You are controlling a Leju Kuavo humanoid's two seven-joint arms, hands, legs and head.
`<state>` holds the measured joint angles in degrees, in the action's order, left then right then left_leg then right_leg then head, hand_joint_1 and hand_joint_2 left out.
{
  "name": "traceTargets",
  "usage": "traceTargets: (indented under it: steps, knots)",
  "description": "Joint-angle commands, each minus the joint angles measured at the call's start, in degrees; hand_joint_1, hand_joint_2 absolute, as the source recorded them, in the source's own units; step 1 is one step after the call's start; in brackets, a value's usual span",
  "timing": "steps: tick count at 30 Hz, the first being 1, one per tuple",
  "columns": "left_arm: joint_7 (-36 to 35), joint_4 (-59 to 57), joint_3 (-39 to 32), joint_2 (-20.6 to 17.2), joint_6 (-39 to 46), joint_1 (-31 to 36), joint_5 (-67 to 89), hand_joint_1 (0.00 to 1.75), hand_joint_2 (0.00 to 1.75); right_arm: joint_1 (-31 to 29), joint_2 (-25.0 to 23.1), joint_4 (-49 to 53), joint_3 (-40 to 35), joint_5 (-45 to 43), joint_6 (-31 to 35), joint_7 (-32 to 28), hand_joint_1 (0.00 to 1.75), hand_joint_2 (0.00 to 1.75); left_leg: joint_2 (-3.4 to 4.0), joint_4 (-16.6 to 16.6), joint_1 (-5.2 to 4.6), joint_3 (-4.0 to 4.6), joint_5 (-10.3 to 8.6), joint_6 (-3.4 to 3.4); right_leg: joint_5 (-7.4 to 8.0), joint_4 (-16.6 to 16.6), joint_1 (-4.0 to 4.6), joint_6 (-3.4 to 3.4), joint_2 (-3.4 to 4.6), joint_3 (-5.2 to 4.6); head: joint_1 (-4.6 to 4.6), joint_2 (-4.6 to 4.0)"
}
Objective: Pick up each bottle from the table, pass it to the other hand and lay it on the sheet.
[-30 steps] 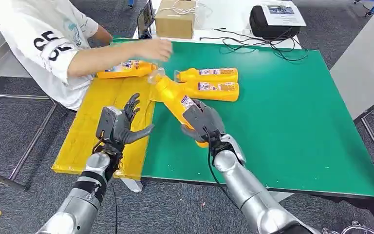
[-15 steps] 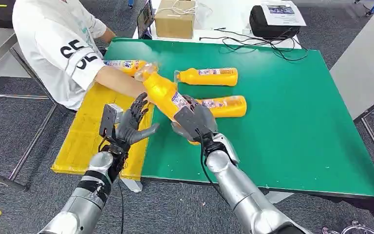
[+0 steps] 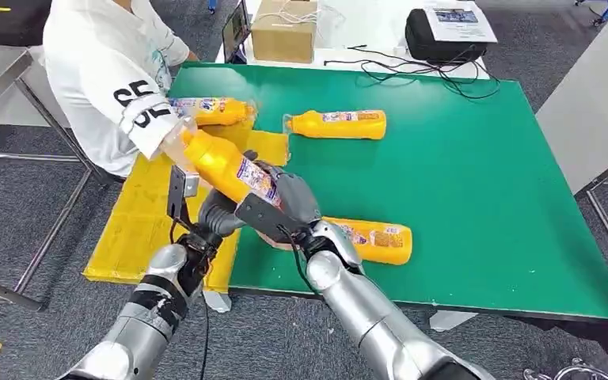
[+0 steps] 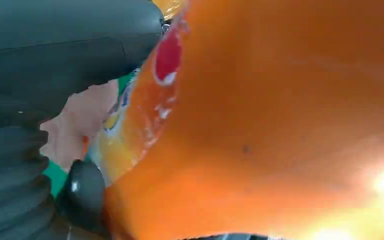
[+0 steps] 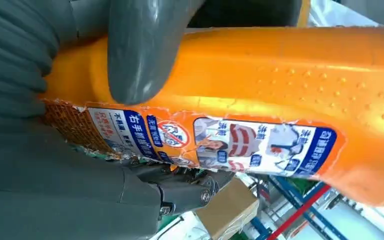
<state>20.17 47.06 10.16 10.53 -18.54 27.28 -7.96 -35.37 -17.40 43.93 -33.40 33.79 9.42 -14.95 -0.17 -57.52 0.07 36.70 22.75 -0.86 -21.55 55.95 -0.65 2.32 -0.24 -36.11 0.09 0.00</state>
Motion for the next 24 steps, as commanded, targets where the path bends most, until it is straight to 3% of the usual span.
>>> traceTargets:
  steps: [1,14,24]
  knots:
    - [-1.1,-0.9,3.8,-1.9,-2.9,2.4,-3.1,0.00,1.75,-2.6,-0.2,-8.0,-7.0,1.9,-2.3,-0.9,1.75,1.75,-0.04,0.0,0.06,-0.28,0.15,0.07,-0.16,0.0,0.06,-0.09,-0.03,0.30,0.02,0.00]
    - [-1.8,7.5,3.9,-5.6,-5.6,-3.1,-7.7,0.00,1.75,-2.1,2.5,-11.3,-10.4,4.1,-4.6,-0.2,1.75,1.75,-0.04,0.0,0.08,-0.37,0.17,0.07,-0.19,0.0,0.08,-0.10,-0.06,0.36,0.00,0.00]
    - [-2.3,9.8,2.8,-5.7,-6.1,-3.7,-9.7,0.00,1.75,-3.2,2.8,-12.1,-11.6,4.9,-6.3,-0.4,1.75,1.75,-0.09,-0.1,0.07,-0.27,0.17,0.07,-0.19,0.0,0.07,-0.10,-0.08,0.28,-0.02,0.00]
